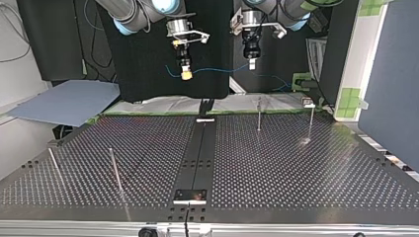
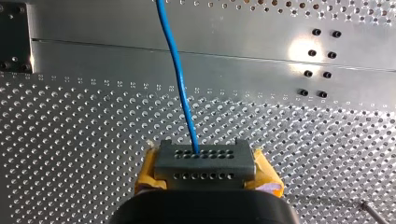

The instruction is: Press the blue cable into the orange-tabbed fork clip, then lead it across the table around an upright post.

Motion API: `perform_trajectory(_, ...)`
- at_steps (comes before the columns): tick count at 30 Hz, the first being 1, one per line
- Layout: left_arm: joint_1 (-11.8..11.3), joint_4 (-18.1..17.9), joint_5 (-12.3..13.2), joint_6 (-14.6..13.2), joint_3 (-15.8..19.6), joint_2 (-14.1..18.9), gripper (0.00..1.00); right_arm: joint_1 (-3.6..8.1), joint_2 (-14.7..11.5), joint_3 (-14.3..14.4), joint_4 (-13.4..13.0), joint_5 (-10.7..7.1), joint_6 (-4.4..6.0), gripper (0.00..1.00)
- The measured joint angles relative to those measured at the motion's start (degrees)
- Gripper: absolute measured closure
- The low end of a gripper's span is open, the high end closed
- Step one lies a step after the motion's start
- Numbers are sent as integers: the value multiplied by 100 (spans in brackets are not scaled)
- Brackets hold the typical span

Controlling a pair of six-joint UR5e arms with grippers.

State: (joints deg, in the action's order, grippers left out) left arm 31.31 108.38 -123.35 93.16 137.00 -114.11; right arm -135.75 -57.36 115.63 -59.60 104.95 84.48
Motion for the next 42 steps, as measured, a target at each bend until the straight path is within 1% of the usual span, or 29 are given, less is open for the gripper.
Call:
perform_trajectory(36,-3,3,5,-7,0,-3,100,2,0,0,-1,0,0,100)
perform_trajectory(42,-32,54,40,-40,15,-158,100,-8,21,-14,19,15,-4,100)
